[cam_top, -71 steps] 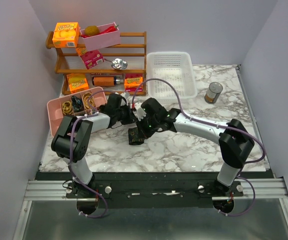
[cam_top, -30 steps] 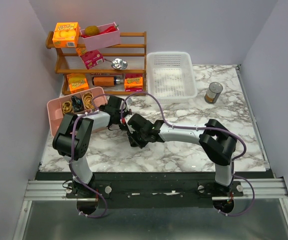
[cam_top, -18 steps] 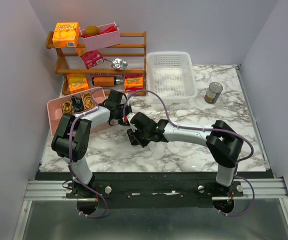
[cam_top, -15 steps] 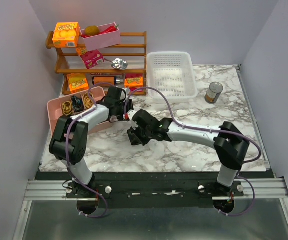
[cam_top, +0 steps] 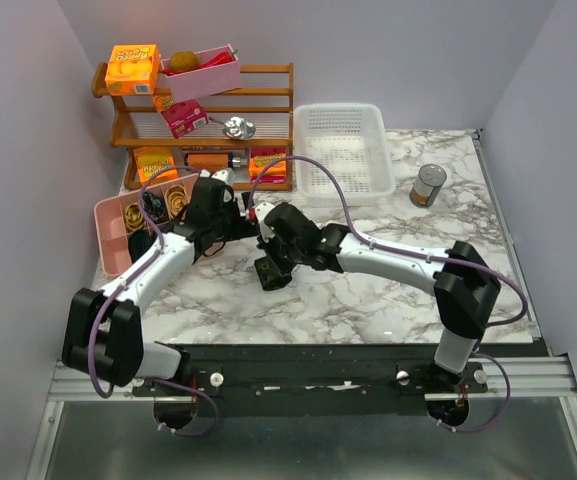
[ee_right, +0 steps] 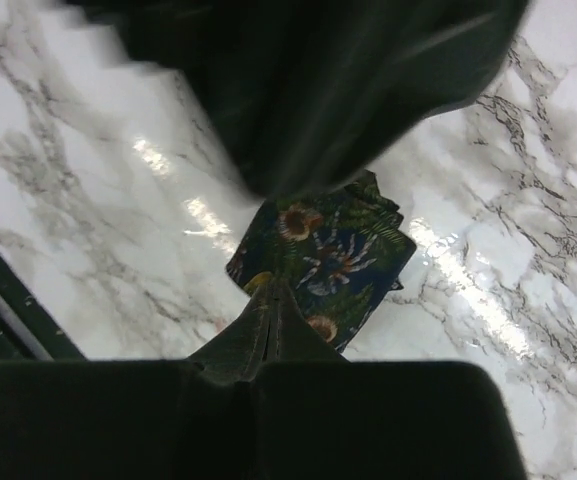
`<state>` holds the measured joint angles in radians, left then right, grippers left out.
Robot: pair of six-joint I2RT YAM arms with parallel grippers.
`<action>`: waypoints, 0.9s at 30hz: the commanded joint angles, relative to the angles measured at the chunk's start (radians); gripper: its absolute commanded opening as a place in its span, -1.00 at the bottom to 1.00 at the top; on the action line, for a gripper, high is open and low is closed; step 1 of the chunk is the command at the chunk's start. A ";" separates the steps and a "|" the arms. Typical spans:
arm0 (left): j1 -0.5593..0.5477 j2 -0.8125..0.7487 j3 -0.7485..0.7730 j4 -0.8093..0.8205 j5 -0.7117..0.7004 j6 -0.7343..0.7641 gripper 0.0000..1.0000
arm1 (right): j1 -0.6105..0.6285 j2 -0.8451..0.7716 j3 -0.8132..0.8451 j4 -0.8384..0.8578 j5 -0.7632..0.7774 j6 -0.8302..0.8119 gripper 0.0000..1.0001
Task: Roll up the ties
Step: Roll the tie at the center of the board.
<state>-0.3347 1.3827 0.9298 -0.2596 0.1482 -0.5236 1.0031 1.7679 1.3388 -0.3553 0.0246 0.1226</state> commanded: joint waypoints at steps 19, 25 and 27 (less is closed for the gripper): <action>0.002 -0.151 -0.503 0.454 0.205 -0.318 0.72 | -0.090 0.176 0.045 -0.019 0.014 0.038 -0.99; -0.003 -0.073 -0.559 0.577 0.231 -0.354 0.70 | -0.089 0.189 0.034 -0.017 0.015 0.048 -0.99; -0.004 -0.059 -0.571 0.592 0.229 -0.366 0.69 | -0.090 0.188 0.031 -0.020 0.023 0.051 -0.99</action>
<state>-0.3351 1.2884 0.3878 0.2276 0.3481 -0.8520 0.9131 1.9453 1.3685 -0.3679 0.0502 0.1581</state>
